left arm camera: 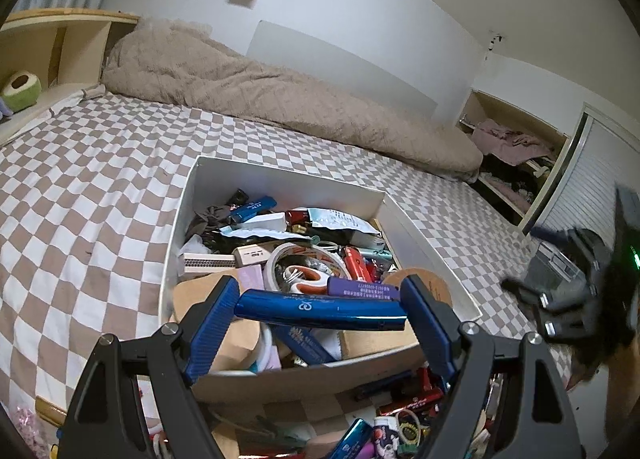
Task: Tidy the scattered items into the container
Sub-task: 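Lower the blue lighter into the shoe box and open the left tool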
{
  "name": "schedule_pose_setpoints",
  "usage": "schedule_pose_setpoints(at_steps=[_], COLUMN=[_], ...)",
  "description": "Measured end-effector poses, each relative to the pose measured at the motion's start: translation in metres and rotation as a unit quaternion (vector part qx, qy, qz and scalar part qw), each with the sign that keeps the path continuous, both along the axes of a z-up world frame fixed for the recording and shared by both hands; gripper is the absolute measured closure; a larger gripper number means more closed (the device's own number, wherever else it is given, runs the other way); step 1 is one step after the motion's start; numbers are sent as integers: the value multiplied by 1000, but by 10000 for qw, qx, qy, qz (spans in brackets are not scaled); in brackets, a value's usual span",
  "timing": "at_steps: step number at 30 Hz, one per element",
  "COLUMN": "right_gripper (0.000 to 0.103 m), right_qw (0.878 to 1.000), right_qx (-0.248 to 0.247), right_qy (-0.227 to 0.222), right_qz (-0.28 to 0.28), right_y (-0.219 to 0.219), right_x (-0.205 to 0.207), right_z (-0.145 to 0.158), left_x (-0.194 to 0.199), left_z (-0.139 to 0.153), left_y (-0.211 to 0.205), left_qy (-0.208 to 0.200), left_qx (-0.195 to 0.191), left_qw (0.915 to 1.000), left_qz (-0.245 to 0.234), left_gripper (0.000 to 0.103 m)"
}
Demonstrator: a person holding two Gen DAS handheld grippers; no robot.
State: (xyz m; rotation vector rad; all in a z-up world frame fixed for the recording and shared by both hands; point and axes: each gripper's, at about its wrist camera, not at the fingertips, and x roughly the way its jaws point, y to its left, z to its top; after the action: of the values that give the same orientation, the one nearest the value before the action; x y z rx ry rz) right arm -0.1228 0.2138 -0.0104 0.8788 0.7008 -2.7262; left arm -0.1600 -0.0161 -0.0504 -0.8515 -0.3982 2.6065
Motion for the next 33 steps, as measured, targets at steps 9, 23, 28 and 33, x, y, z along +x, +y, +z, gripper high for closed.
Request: schedule_pose_setpoints(at_steps=[9, 23, 28, 33], right_gripper=[10, 10, 10, 10], right_qw=[9943, 9852, 9843, 9832], right_qx=[-890, -1390, -1404, -1435], right_qy=[-574, -962, -1043, -1113], right_qz=[-91, -276, -231, -189], right_y=[21, 57, 59, 61], right_x=[25, 38, 36, 35], right_z=[-29, -63, -70, -73], left_x=[-75, -172, -201, -209], left_z=[27, 5, -4, -4], left_y=[10, 7, 2, 5], left_qy=[-128, -859, -1175, -1167], left_qx=[-68, -558, -633, -815], left_qw=[9998, 9934, 9869, 9839], left_qz=[161, 507, 910, 1083], left_gripper=[20, 20, 20, 20])
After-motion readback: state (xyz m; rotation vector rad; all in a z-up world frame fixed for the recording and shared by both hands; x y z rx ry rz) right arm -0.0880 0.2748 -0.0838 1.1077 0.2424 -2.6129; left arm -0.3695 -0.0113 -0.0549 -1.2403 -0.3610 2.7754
